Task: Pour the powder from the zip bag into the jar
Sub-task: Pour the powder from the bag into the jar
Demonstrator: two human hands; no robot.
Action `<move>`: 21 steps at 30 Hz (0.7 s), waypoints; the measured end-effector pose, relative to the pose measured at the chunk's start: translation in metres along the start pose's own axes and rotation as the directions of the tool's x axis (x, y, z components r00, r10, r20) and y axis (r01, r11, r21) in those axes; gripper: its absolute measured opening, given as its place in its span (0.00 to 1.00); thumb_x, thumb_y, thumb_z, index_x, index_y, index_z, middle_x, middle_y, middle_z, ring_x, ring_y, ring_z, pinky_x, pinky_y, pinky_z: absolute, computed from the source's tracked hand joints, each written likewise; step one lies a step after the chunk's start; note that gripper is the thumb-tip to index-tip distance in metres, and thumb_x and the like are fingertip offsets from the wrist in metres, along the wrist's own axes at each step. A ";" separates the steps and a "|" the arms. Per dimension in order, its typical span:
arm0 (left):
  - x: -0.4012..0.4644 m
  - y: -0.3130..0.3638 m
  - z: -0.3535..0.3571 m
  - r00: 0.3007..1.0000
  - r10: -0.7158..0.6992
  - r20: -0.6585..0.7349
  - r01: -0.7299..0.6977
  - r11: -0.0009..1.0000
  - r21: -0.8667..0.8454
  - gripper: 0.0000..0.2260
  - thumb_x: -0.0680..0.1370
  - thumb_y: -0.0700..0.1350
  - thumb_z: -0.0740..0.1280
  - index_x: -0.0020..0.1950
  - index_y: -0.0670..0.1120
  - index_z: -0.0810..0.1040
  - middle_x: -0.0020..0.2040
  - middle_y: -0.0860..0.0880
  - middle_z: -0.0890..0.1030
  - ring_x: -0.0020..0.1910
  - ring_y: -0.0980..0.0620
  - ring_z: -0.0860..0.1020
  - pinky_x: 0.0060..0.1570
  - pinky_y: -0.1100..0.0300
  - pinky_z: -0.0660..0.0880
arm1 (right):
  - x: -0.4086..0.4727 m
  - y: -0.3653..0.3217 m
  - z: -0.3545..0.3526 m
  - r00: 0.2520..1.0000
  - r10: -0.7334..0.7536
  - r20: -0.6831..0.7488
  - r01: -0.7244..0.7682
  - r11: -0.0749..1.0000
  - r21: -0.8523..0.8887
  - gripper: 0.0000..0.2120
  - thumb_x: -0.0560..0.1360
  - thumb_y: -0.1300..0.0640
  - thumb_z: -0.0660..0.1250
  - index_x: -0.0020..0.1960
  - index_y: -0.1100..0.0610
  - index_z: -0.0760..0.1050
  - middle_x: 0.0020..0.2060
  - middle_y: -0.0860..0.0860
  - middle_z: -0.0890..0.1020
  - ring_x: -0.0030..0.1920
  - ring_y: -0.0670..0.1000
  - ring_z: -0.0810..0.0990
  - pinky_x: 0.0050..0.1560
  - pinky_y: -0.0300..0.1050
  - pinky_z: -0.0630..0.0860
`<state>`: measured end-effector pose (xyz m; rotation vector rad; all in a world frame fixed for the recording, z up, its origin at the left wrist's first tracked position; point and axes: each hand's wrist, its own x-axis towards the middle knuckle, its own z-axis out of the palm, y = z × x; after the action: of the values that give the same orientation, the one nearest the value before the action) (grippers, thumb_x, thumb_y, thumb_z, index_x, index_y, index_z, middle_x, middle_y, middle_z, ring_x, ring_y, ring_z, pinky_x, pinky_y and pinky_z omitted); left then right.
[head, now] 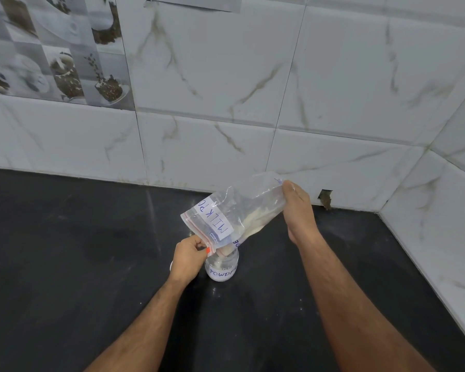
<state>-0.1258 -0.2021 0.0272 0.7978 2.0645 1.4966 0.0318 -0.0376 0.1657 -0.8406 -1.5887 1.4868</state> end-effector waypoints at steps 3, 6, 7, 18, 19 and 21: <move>-0.001 -0.001 0.000 1.000 -0.004 0.017 0.005 1.000 -0.016 0.07 0.66 0.52 0.73 0.42 0.55 0.86 0.42 0.56 0.88 0.48 0.52 0.85 0.54 0.42 0.81 | 0.000 -0.003 0.002 1.000 -0.002 0.007 0.002 1.000 0.015 0.16 0.85 0.56 0.55 0.51 0.56 0.82 0.44 0.47 0.85 0.44 0.43 0.82 0.48 0.39 0.76; 0.000 -0.003 0.000 1.000 -0.003 0.014 0.003 1.000 -0.022 0.11 0.64 0.56 0.73 0.44 0.56 0.85 0.43 0.55 0.88 0.49 0.50 0.85 0.54 0.41 0.81 | -0.001 -0.003 0.000 1.000 0.031 0.001 -0.031 0.996 0.079 0.15 0.84 0.51 0.60 0.50 0.56 0.82 0.43 0.50 0.86 0.46 0.49 0.83 0.50 0.47 0.77; -0.001 -0.003 -0.001 1.000 -0.002 0.009 0.003 1.000 -0.031 0.10 0.65 0.55 0.73 0.45 0.57 0.85 0.43 0.55 0.88 0.49 0.51 0.85 0.54 0.42 0.81 | -0.001 -0.002 -0.001 0.999 0.039 0.015 -0.040 0.994 0.106 0.16 0.82 0.46 0.63 0.51 0.57 0.83 0.46 0.52 0.87 0.49 0.51 0.84 0.53 0.49 0.78; 0.003 -0.006 0.005 0.999 -0.025 -0.037 0.023 0.999 -0.045 0.03 0.71 0.41 0.76 0.44 0.46 0.85 0.43 0.47 0.88 0.46 0.48 0.85 0.55 0.43 0.81 | -0.008 -0.006 0.010 1.000 -0.015 -0.005 0.015 0.996 0.084 0.11 0.82 0.56 0.63 0.51 0.47 0.84 0.50 0.49 0.87 0.56 0.53 0.84 0.57 0.49 0.80; 0.003 -0.005 0.007 0.999 -0.027 -0.037 0.024 0.998 -0.055 0.04 0.71 0.38 0.76 0.44 0.44 0.86 0.43 0.47 0.88 0.46 0.48 0.85 0.55 0.46 0.81 | -0.008 -0.009 0.012 0.999 -0.047 -0.008 0.048 0.997 0.058 0.12 0.83 0.57 0.62 0.50 0.47 0.84 0.50 0.49 0.87 0.57 0.52 0.84 0.57 0.48 0.79; 0.003 -0.004 0.009 0.999 -0.028 -0.032 0.026 0.997 -0.072 0.04 0.72 0.37 0.76 0.45 0.44 0.86 0.42 0.49 0.88 0.49 0.47 0.86 0.53 0.51 0.82 | -0.009 -0.013 0.016 0.996 -0.090 0.004 0.090 0.996 0.022 0.13 0.83 0.59 0.62 0.49 0.48 0.84 0.48 0.47 0.87 0.53 0.47 0.85 0.53 0.43 0.79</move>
<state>-0.1227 -0.1953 0.0202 0.7201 2.0248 1.5690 0.0222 -0.0540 0.1781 -0.7438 -1.5910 1.4409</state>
